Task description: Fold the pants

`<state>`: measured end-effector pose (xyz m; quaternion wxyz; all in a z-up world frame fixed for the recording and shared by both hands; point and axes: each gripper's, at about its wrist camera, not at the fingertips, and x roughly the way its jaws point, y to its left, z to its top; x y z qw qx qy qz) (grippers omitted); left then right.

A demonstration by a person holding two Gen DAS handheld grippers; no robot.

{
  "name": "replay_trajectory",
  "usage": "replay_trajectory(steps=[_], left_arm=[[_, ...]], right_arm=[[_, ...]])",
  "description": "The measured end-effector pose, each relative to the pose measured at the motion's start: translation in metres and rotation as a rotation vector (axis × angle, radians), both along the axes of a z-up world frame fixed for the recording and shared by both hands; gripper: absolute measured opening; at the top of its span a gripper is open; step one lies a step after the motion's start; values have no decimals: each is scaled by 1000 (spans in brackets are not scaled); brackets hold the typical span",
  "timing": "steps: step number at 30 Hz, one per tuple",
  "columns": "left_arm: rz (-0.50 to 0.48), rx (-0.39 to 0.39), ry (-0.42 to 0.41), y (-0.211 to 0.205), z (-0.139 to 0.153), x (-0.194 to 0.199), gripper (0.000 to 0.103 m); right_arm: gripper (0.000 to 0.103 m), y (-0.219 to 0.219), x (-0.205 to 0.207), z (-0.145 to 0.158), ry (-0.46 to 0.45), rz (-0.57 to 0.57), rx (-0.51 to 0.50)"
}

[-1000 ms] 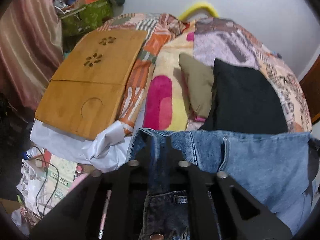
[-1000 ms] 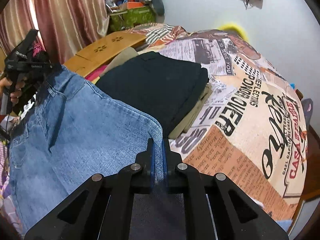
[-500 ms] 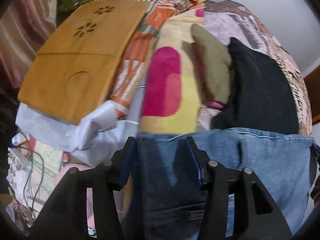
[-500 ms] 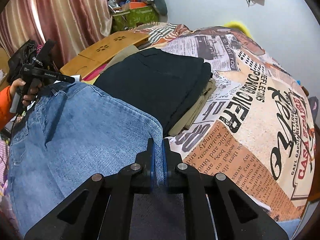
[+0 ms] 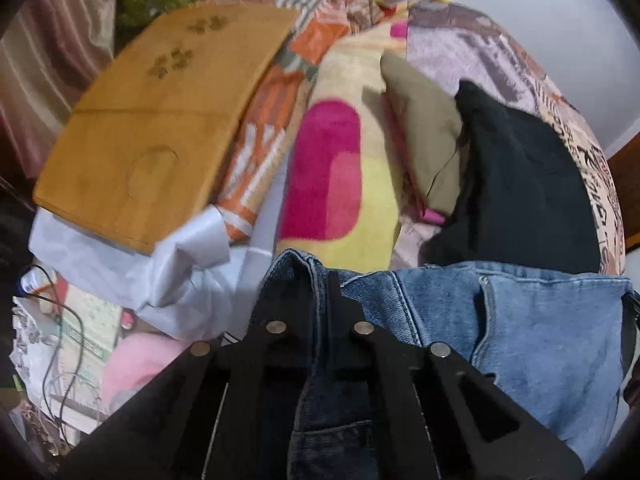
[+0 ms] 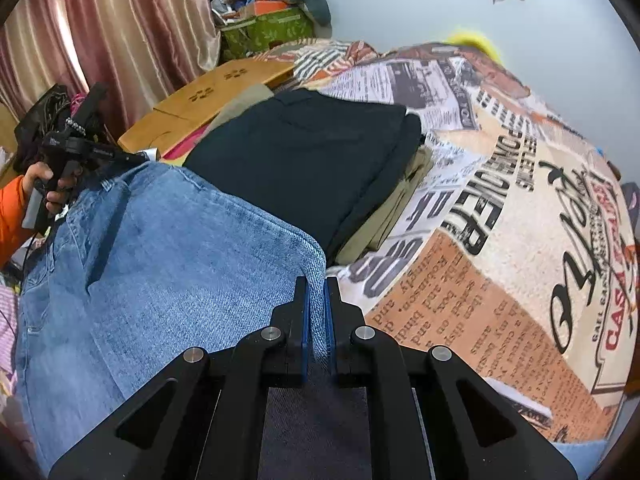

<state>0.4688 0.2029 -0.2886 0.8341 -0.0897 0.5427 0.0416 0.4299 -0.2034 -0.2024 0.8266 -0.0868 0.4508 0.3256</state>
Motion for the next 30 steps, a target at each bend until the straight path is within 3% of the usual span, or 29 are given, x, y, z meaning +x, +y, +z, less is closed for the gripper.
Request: replay_trajectory(steps=[8,11,20,30], left_arm=[[-53,33,-225,-11,83,-41,3],[-74,40,-270,-15,104,-62,3],[-81,73,-332,-21,134,-132,3],[-50,55,-348,-13,132,-217,3]], right_arm=[[6,-4,-10,34,-90,-67,10],[6,-9,-22,50,-113,-76,24],[6,-16,-90,87,-176,-60,45],[6,-23,-158,89,-159,-49,65]])
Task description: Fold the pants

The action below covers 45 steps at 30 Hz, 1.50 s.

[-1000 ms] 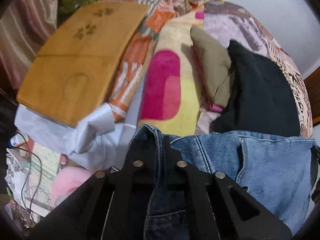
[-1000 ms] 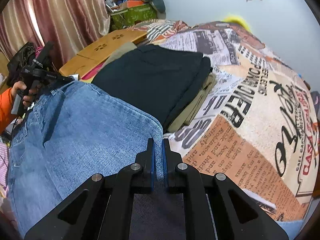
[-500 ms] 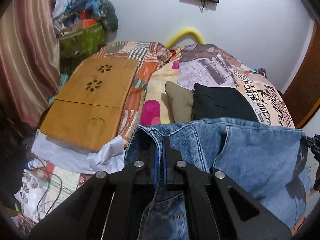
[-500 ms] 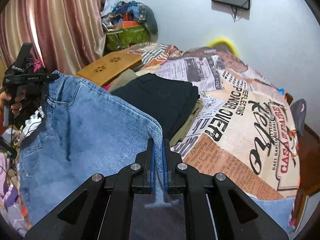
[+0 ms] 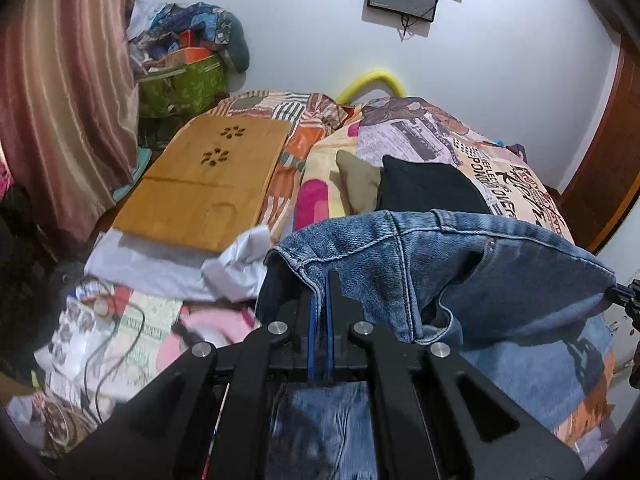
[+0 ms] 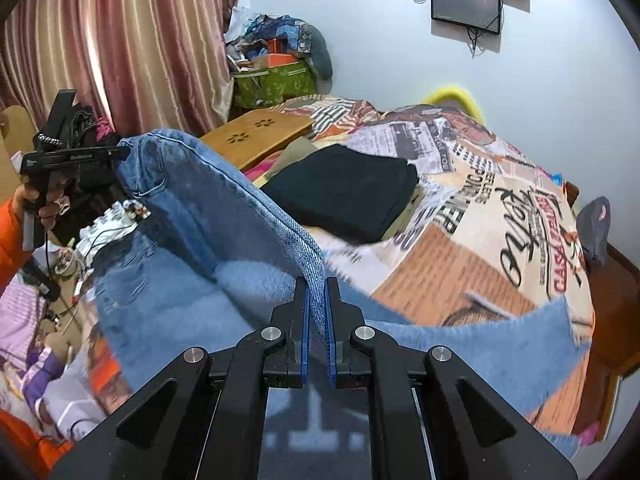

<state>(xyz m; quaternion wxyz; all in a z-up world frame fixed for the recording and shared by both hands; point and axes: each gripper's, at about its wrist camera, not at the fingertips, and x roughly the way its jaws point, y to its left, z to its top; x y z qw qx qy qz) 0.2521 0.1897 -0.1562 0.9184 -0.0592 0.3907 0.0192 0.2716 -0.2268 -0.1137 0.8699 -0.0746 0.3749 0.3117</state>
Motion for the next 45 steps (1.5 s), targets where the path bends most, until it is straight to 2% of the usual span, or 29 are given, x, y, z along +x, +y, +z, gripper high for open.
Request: replay_trajectory(steps=[11,17,24,29,31,35,37,39,41,45], left_arm=[[53,8,62,-2,-50,-76,3],[92,3,124,-4,-85,-98,3],[127,7,141,-9,-103,-110,5],[168,21,180,-15,-91,-116,9],[176,51,183,-21,-81,-118,9],[144,115,110,-44,-45,-125,10],[122,119,74,-53,-31,-125,16],[97,107,38,-65,-16,-120,32],[78,110,7,-80,-4,-109,40],[24,116,-24,-110,12,-79,43]], right_arm=[[6,1,-54,-26,40,12,-16],[6,2,-69,-46,83,10,-23],[11,7,-80,-70,124,11,-66],[11,5,-80,-65,158,-6,-46],[16,4,-81,-63,173,1,-44],[26,-4,-86,-54,189,17,-11],[31,-9,-89,-50,180,5,-15],[43,-20,-89,-45,163,-27,-8],[50,-29,-84,-41,153,-64,10],[50,-56,-71,-32,117,-153,13]])
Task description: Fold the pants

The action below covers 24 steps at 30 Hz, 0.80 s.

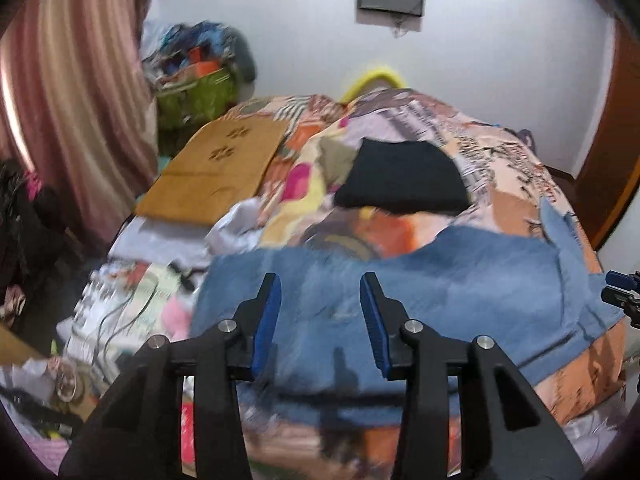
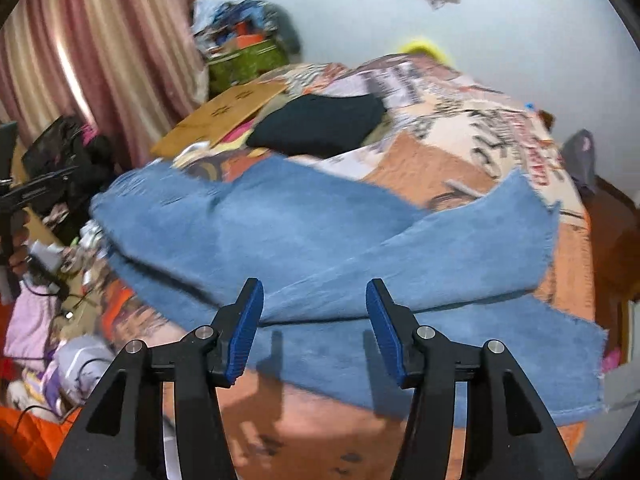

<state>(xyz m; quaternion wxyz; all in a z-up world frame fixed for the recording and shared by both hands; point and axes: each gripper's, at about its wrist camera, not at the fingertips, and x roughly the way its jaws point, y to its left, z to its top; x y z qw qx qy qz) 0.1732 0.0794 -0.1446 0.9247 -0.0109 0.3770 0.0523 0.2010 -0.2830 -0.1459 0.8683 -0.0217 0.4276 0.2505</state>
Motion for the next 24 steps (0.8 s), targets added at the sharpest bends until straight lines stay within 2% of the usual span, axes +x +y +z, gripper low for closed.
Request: replay_trajectory(steps=[6,7,9,10,15,24], left_arm=[[-100,-31,-39,-50,19,64,52],[-111,-33,-41,-57,20,72,54],[-134,-38,-44,-72,20,94,62],[-142,-36,-44,-78,19,104,63],[-179,-36,-7,-108,4,164,64],[-232,-19,109,-145,-49,234,64]], right_arm=[[51,-42,35,13,-27,-114,-29],[51,-49,42,15,-34,-132,-36],[57,-65,61,16,-44,-178,-47],[58,-72,68,16,-47,-196,-49],[58,-107,119,4,-31,-279,-53],[58,-139,224,-49,52,-336,-83]])
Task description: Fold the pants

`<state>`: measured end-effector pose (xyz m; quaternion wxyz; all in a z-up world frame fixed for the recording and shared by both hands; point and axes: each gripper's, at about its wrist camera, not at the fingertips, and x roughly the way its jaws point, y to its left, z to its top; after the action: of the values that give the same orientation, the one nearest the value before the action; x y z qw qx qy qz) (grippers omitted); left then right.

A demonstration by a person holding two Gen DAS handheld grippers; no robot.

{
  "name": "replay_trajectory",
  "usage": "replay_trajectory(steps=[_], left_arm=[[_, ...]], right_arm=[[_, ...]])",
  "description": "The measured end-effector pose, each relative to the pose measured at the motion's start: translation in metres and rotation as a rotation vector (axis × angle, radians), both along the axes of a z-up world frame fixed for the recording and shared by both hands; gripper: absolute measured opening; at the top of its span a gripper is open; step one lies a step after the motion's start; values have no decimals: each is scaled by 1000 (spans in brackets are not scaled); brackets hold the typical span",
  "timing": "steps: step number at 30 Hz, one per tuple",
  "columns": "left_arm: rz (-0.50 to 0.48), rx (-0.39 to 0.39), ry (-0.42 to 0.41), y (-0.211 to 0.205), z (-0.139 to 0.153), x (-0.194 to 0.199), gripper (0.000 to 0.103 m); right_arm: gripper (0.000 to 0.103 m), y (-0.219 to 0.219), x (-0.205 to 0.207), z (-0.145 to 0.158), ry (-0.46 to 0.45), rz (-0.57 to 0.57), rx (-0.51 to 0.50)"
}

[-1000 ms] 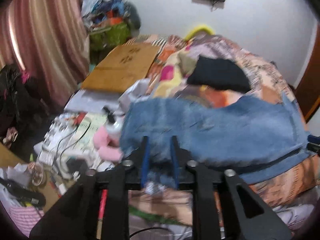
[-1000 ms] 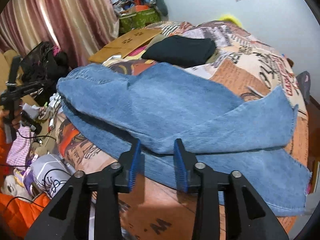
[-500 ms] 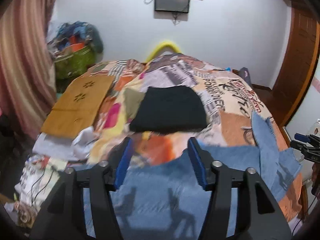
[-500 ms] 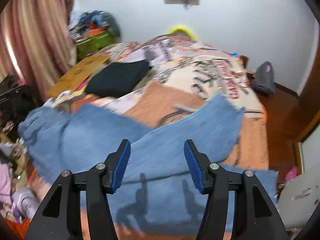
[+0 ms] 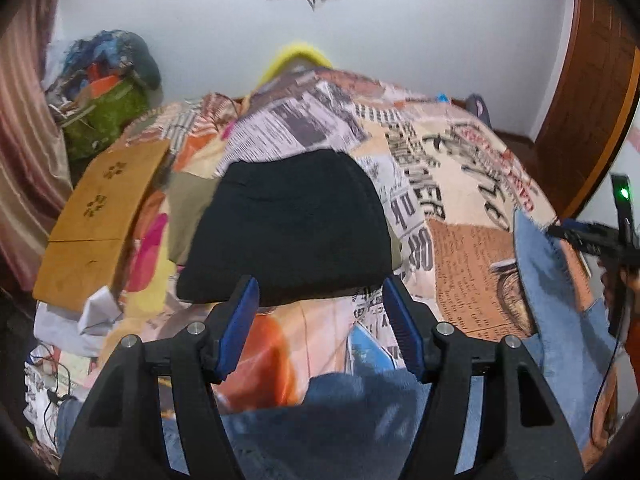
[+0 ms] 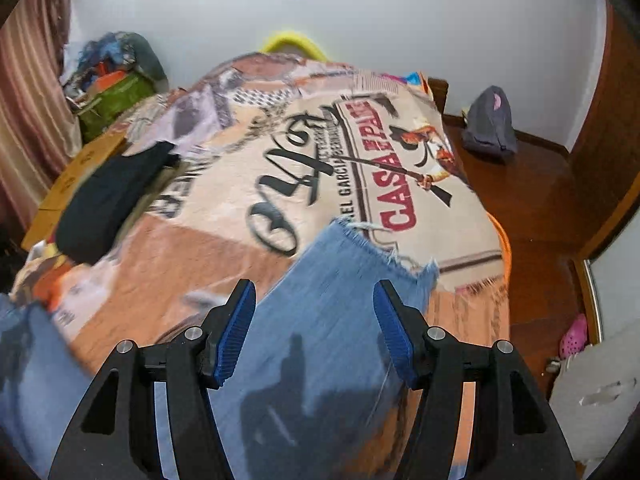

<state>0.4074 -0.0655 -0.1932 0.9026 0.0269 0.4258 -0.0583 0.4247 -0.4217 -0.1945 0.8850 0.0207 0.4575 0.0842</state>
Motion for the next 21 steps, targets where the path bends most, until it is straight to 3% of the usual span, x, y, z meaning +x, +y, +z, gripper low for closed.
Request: replay_trajectory(steps=[5,10,12,15,18,21], left_arm=[[-40,19,65,-18,-29,19,64],[-64,20,112,-32,-46,24,64],[-77,12,131,-39,-50,25,64],[-89,7,146,-49,-51,20,64],[-110,-10,165,-63,-49,10,64],[-151,-29,190,-82,-45,-7,64]], right_arm=[[57,-7,50,-43,88,7,17],[56,-13,78,-71,107,24,2],[48,-14,79,-72,99,33,29],[7,-4,76,-69,105,93,33],[6,8,69,-62,109,132,-8],[6,1,56,-47,83,124,17]])
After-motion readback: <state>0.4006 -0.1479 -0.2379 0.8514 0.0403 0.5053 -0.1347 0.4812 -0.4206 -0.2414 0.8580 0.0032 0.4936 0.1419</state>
